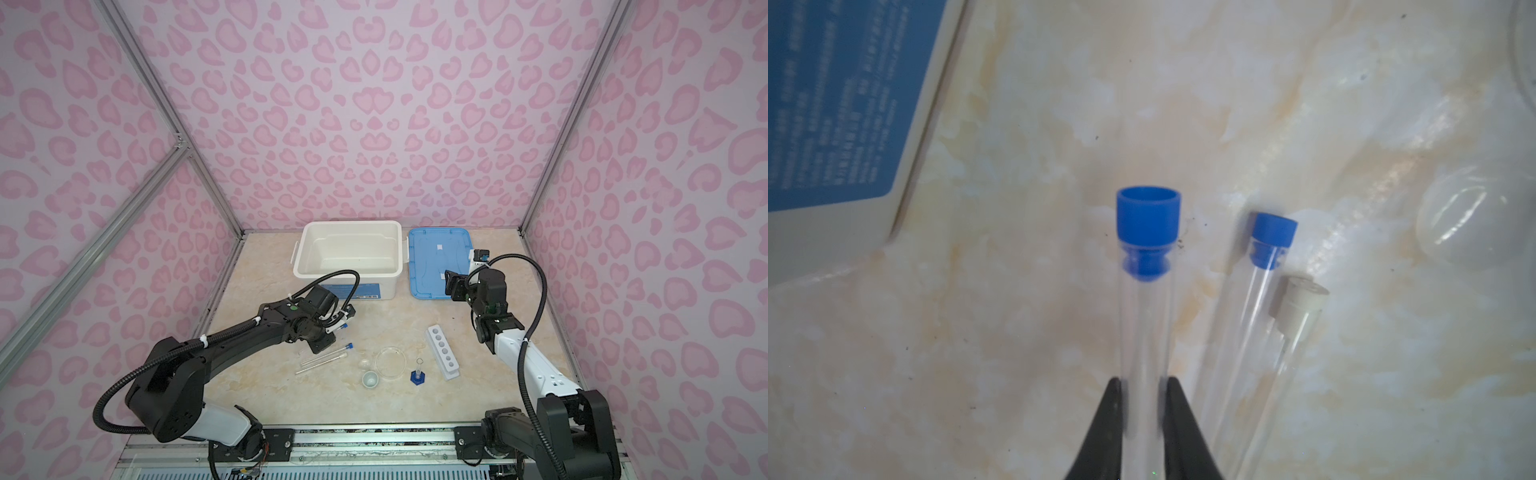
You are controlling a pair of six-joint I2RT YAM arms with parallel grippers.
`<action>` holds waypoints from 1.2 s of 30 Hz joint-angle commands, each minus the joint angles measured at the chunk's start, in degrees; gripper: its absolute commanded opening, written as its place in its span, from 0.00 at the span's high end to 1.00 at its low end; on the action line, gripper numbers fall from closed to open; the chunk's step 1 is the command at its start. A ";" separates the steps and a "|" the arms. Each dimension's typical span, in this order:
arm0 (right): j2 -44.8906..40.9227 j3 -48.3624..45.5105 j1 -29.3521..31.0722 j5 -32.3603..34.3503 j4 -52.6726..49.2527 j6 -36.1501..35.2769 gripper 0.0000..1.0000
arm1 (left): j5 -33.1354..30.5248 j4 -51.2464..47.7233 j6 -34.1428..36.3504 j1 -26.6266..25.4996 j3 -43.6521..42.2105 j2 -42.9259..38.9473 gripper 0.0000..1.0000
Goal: Organize the chemistry lab equipment
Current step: 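Close the left gripper on one blue-capped test tube and lift it, then carry the tube toward the right gripper while the right gripper reaches to meet it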
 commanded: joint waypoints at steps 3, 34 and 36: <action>-1.11 2.15 1.28 -3.54 -5.22 -0.12 0.22 | 3.62 2.77 -0.95 0.00 1.90 -5.58 0.84; 10.60 40.80 28.96 -21.18 -50.16 -14.62 0.45 | 22.09 21.04 -4.67 -1.13 -1.68 -21.25 0.83; 12.19 42.47 29.89 -20.85 -50.26 -14.64 0.47 | 22.02 21.10 -4.67 -1.27 -1.94 -21.44 0.83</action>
